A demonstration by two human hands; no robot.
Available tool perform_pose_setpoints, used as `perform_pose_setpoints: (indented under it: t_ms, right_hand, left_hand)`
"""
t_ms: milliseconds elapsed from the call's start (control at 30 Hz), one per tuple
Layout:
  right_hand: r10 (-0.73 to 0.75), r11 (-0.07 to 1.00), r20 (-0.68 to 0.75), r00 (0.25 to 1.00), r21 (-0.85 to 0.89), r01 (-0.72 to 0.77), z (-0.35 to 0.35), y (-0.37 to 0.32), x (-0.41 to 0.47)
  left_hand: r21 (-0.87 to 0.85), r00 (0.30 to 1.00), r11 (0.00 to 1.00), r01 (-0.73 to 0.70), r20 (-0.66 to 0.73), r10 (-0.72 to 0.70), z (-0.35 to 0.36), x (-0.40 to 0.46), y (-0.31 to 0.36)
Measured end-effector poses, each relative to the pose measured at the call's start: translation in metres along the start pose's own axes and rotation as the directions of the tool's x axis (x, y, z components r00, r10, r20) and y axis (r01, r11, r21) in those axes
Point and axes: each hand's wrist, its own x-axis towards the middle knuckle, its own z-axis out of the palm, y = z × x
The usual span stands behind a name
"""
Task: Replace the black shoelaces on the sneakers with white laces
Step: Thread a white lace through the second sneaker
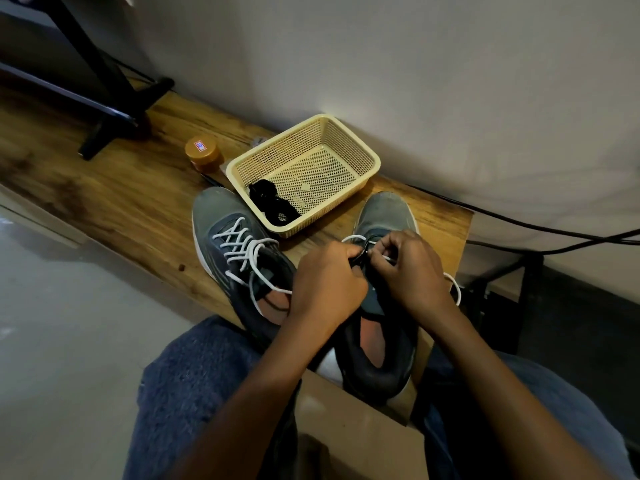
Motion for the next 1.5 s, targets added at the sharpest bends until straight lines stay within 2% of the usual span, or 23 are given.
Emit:
perform_pose_setpoints:
  t_ms: [233, 333, 467, 700, 800, 867, 933, 1000, 1100, 1167, 1233, 1267, 1333, 1433, 1500]
  right_hand:
    - [-0.001, 0.999, -0.01, 1.0, 0.05, 0.002, 0.004, 0.003, 0.0]
    - [0.027, 0.986, -0.012, 1.0, 0.164, -0.025, 0.001, 0.002, 0.001]
    - [0.091, 0.959, 0.085, 0.992, 0.261, -0.11, -0.007, -0.001, 0.005]
    - [0.071, 0.972, 0.131, 0.989, 0.212, -0.098, -0.011, -0.001, 0.004]
    - [0.048, 0.992, 0.136, 0.99, 0.11, -0.063, -0.015, 0.002, 0.006]
    - [0.07, 0.995, 0.147, 0.987, 0.057, -0.079, -0.019, 0.003, 0.006]
    - [0.116, 0.989, 0.167, 0.979, 0.076, -0.13, -0.022, 0.005, 0.007]
    - [0.153, 0.979, 0.175, 0.973, 0.111, -0.174, -0.024, 0.007, 0.007]
    - [0.175, 0.971, 0.159, 0.972, 0.133, -0.197, -0.027, 0.009, 0.006]
    - [0.189, 0.965, 0.157, 0.969, 0.151, -0.213, -0.028, 0.009, 0.005]
    - [0.203, 0.961, 0.15, 0.968, 0.159, -0.226, -0.029, 0.009, 0.005]
    - [0.206, 0.961, 0.146, 0.967, 0.154, -0.228, -0.029, 0.009, 0.005]
    - [0.206, 0.964, 0.143, 0.968, 0.143, -0.226, -0.029, 0.009, 0.006]
    - [0.204, 0.965, 0.15, 0.967, 0.139, -0.224, -0.029, 0.008, 0.006]
    - [0.204, 0.964, 0.155, 0.967, 0.141, -0.226, -0.029, 0.008, 0.005]
  left_hand:
    - [0.006, 0.998, 0.998, -0.067, 0.016, 0.067, 0.004, 0.0, -0.004]
    - [-0.106, 1.0, 0.994, 0.001, -0.001, -0.002, -0.002, 0.004, -0.003]
    - [-0.21, 0.996, 0.977, 0.048, -0.07, -0.064, -0.004, 0.015, -0.009]
    - [-0.182, 0.989, 0.981, 0.068, -0.118, -0.09, 0.004, 0.018, -0.006]
    - [-0.158, 0.989, 0.986, 0.048, -0.13, -0.069, 0.003, 0.017, -0.002]
    - [-0.138, 0.989, 0.99, 0.037, -0.14, -0.057, 0.003, 0.017, 0.0]
    - [-0.118, 0.989, 0.992, 0.038, -0.136, -0.054, 0.004, 0.017, 0.002]
    - [-0.244, 0.988, 0.969, 0.035, -0.136, -0.07, 0.003, 0.018, 0.002]
    - [-0.488, 0.974, 0.873, 0.019, -0.187, -0.125, -0.005, 0.019, 0.004]
    - [-0.563, 0.941, 0.826, -0.039, -0.298, -0.159, -0.011, 0.019, 0.007]
    - [-0.597, 0.877, 0.795, -0.105, -0.432, -0.208, -0.017, 0.02, 0.006]
    - [-0.586, 0.856, 0.802, -0.114, -0.468, -0.22, -0.017, 0.021, 0.004]
    - [-0.494, 0.865, 0.864, -0.097, -0.472, -0.173, -0.016, 0.021, 0.001]
    - [-0.06, 0.924, 0.993, -0.103, -0.376, 0.073, -0.01, 0.019, -0.002]
    - [0.224, 0.934, 0.958, -0.178, -0.269, 0.236, -0.007, 0.018, -0.002]
